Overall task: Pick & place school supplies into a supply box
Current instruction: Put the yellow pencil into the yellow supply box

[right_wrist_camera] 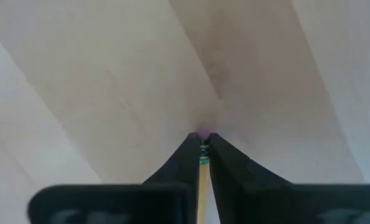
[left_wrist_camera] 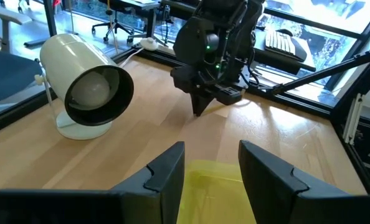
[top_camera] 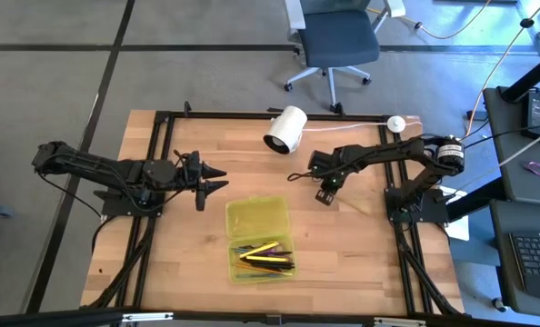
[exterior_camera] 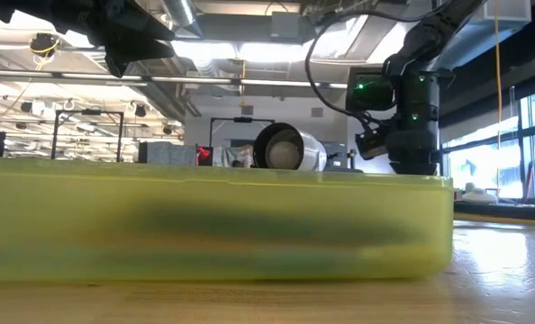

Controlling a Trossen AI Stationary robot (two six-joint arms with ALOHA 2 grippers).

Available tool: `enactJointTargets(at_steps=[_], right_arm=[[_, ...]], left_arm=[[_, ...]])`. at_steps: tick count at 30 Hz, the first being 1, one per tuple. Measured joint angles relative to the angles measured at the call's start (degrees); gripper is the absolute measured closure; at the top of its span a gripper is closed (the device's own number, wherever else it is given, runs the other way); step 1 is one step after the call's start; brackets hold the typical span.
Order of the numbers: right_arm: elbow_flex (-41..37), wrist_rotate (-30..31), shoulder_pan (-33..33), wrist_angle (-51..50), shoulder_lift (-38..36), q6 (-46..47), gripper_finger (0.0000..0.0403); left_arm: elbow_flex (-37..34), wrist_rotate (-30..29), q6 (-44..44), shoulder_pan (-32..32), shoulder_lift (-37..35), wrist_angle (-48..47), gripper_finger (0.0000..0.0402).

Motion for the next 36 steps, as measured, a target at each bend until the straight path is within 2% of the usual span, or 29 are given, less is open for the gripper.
enactJointTargets(at_steps=[11,17,22,28,32,36], right_arm=[[0.09,-7.42,2.08,3.81,-0.05,0.71,0.0373],[0.11,-16.24,2.97,6.44,-0.07,1.74,0.0375],[0.75,-23.44,4.8,13.76,-0.09,5.54,0.0376],[9.03,-22.04,10.07,16.86,-0.09,6.8,0.0374],[16.76,-16.05,14.74,20.15,-0.14,6.71,0.0375],[22.09,-8.52,19.35,28.76,0.28,6.68,0.0372]], left_arm=[[0.01,0.0,0.0,0.0,0.0,0.0,0.0258],[0.01,-0.02,-0.01,0.0,0.0,0.0,0.0258],[0.0,-0.02,0.0,0.0,0.0,0.0,0.0258],[0.01,-0.04,0.01,0.0,0.0,0.0,0.0258],[0.01,-0.19,0.01,0.0,0.0,0.0,0.0258],[0.0,-0.35,0.01,0.0,0.0,0.01,0.0258]])
